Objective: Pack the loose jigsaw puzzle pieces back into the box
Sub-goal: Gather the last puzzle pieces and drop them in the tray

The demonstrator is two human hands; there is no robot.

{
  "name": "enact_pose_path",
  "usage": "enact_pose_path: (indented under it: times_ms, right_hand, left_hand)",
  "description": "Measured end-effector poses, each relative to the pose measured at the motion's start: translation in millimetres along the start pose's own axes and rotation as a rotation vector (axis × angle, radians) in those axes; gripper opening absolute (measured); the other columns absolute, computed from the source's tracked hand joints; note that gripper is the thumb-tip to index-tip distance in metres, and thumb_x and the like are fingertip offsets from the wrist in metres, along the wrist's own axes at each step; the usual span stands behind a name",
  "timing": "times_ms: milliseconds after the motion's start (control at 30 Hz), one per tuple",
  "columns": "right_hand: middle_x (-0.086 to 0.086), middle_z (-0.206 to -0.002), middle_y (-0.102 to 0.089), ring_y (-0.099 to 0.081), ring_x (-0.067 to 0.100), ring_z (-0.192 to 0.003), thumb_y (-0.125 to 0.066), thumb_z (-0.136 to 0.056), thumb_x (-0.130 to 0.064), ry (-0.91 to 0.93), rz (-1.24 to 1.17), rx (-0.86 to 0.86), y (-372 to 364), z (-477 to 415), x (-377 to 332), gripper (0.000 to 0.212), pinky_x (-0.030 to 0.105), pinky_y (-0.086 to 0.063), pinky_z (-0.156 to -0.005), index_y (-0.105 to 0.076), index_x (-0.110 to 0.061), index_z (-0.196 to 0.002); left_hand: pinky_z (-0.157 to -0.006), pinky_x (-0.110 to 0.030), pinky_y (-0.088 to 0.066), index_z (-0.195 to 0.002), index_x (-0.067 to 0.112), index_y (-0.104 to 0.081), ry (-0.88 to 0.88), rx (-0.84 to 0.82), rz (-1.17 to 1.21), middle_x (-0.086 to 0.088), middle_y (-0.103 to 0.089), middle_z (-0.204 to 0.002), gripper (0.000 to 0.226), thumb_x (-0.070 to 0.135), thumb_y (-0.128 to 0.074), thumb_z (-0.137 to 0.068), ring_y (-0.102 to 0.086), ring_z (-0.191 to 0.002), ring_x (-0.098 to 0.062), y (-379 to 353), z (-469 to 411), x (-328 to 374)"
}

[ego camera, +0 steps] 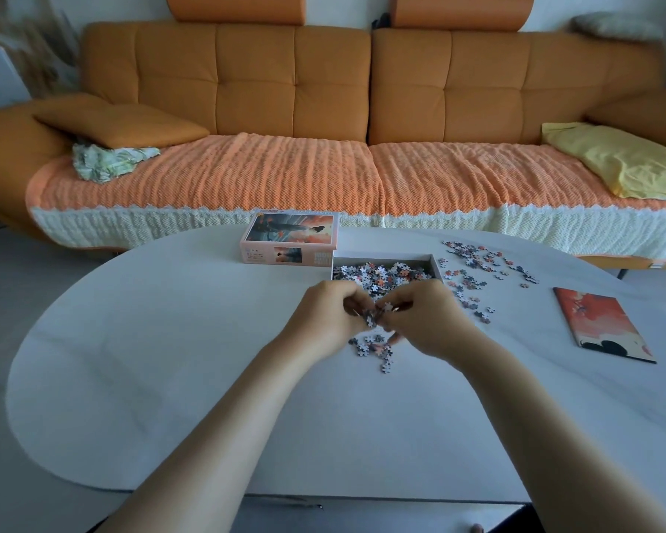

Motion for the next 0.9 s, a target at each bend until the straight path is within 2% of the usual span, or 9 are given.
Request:
enact_pose_path:
  times_ms: [133, 233, 333, 467, 533, 633, 733, 800, 900]
  right_hand:
    - [0.001, -0.066, -0.07, -0.07, 0.017, -0.055, -0.064, -0.083, -0.004, 0.023, -0.084, 0.138, 20, -15, -7, 0.018, 0.014, -0.034, -0.035, -0.076, -0.018, -0.085]
    - [-0.003, -0.07, -0.071, -0.064, 0.014, -0.052, -0.069, -0.083, -0.009, 0.065, -0.126, 0.24, 31, -29, -7, 0.015, 0.027, -0.047, -0.043, -0.077, -0.019, -0.091]
    - [-0.008, -0.075, -0.067, -0.054, 0.002, -0.054, -0.068, -0.088, -0.015, 0.091, 0.037, 0.247, 32, -40, 3, 0.021, 0.01, -0.039, -0.045, -0.074, -0.023, -0.107]
    - [-0.002, -0.088, -0.071, -0.055, 0.007, -0.059, -0.064, -0.091, -0.017, 0.091, 0.169, 0.216, 33, -44, 10, 0.026, 0.016, -0.04, -0.05, -0.071, -0.03, -0.113]
    - [-0.003, -0.098, -0.071, -0.054, 0.005, -0.065, -0.062, -0.092, -0.015, 0.119, 0.199, 0.224, 34, -42, 7, 0.026, 0.017, -0.039, -0.058, -0.071, -0.027, -0.113]
    - [-0.009, -0.107, -0.07, -0.058, 0.006, -0.084, -0.057, -0.091, -0.013, 0.202, 0.284, 0.162, 20, -33, -4, 0.026, 0.017, -0.041, -0.075, -0.074, -0.026, -0.106]
    - [-0.009, -0.103, -0.07, -0.063, 0.013, -0.085, -0.047, -0.091, -0.012, 0.259, 0.378, 0.03, -1, -26, -7, 0.036, 0.028, -0.051, -0.078, -0.073, -0.031, -0.107]
    - [-0.009, -0.104, -0.07, -0.062, 0.013, -0.086, -0.044, -0.093, -0.014, 0.257, 0.421, 0.016, -1, -25, -4, 0.037, 0.028, -0.049, -0.074, -0.071, -0.033, -0.111]
    - [-0.01, -0.114, -0.069, -0.061, 0.013, -0.103, -0.049, -0.094, -0.014, 0.278, 0.419, 0.063, 9, -22, 1, 0.032, 0.025, -0.047, -0.085, -0.071, -0.027, -0.112]
  left_hand:
    - [-0.068, -0.023, -0.051, -0.075, 0.03, -0.068, -0.023, 0.096, 0.067, 0.01, -0.07, -0.078, 0.02, 0.013, -0.078, -0.077, -0.065, -0.074, -0.006, 12, -21, 11]
    - [-0.063, -0.014, -0.048, -0.081, 0.033, -0.068, -0.04, 0.159, 0.077, 0.013, -0.068, -0.077, 0.024, 0.009, -0.074, -0.081, -0.062, -0.07, 0.001, 18, -32, 12]
    - [-0.075, -0.014, -0.049, -0.102, 0.021, -0.072, -0.086, 0.174, -0.094, 0.006, -0.07, -0.097, 0.023, 0.007, -0.07, -0.085, -0.063, -0.083, -0.004, 18, -37, 5]
    - [-0.075, -0.002, -0.04, -0.108, 0.017, -0.073, -0.158, 0.177, -0.14, 0.005, -0.069, -0.105, 0.022, 0.009, -0.066, -0.09, -0.059, -0.088, -0.003, 22, -36, 5]
    - [-0.077, -0.008, -0.041, -0.107, 0.018, -0.073, -0.209, 0.146, -0.196, 0.005, -0.068, -0.106, 0.019, 0.012, -0.062, -0.092, -0.059, -0.09, -0.006, 19, -32, 10]
    - [-0.088, -0.03, -0.044, -0.105, 0.022, -0.073, -0.288, 0.05, -0.41, 0.006, -0.067, -0.107, 0.02, 0.023, -0.058, -0.093, -0.06, -0.099, -0.016, 4, -24, 13]
    - [-0.102, -0.029, -0.028, -0.125, 0.021, -0.065, -0.254, -0.093, -0.532, 0.009, -0.057, -0.13, 0.034, 0.033, -0.051, -0.097, -0.05, -0.119, -0.018, -13, -17, 6]
    - [-0.106, -0.027, -0.023, -0.132, 0.02, -0.06, -0.272, -0.092, -0.53, 0.009, -0.05, -0.141, 0.038, 0.033, -0.05, -0.098, -0.045, -0.126, -0.018, -14, -15, 5]
    - [-0.106, -0.034, -0.029, -0.12, 0.02, -0.068, -0.341, 0.022, -0.475, 0.006, -0.052, -0.137, 0.029, 0.025, -0.059, -0.093, -0.046, -0.123, -0.017, -1, -7, 11]
Point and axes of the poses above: each hand's wrist, its own z-axis away from the middle knuckle, its own y-axis out of the back of the hand, x = y × z, the point moved 10 cm from there along -z, towards the middle knuckle
